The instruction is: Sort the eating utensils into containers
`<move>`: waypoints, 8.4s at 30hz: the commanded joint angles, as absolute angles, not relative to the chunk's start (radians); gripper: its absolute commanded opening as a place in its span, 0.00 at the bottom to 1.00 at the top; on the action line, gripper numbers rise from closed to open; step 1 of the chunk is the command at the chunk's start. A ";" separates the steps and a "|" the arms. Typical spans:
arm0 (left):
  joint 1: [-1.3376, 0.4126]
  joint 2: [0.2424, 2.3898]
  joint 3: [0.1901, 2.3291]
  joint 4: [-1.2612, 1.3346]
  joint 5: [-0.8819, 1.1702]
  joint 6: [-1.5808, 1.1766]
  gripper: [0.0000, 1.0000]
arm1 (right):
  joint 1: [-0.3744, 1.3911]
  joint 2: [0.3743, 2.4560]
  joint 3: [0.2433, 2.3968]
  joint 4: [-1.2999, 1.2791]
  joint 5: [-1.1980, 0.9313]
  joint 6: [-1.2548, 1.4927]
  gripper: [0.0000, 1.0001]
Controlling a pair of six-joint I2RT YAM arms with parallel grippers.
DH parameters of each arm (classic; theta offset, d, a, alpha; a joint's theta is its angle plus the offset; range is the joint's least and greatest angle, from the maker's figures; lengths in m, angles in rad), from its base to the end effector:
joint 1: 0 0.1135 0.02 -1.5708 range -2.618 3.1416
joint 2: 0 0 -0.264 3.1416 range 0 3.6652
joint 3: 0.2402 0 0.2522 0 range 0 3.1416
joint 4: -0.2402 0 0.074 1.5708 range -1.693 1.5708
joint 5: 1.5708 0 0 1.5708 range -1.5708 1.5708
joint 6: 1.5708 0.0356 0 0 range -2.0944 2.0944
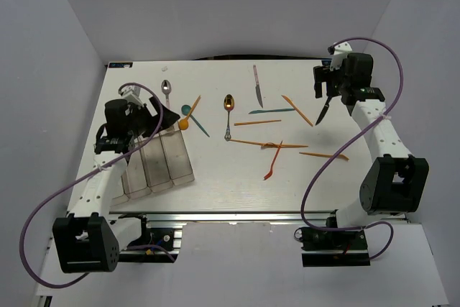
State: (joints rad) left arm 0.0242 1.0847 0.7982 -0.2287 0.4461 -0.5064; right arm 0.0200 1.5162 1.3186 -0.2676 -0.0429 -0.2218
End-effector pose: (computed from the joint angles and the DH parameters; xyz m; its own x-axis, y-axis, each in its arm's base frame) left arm 0.2412 -0.0095 0.2830 -0.6022 -0.4523 -0.6579 0.0702 0.7908 -0.6080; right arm 0.3554 0.0086 0.3387 -0.4247 -0.2283 -0.8761 -0.1555 0.9717 -0.1778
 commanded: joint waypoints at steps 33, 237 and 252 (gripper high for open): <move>-0.170 2.105 1.818 -0.620 -0.184 -0.262 0.83 | 0.147 1.585 1.348 -0.632 -0.653 -0.773 0.89; -0.578 2.263 1.934 -0.686 -0.264 -0.434 0.00 | 0.107 1.778 1.508 -0.657 -0.775 -0.420 0.88; -0.392 1.637 1.426 -0.681 -0.217 -0.488 0.00 | 0.107 1.752 1.451 -0.606 -0.818 -0.433 0.88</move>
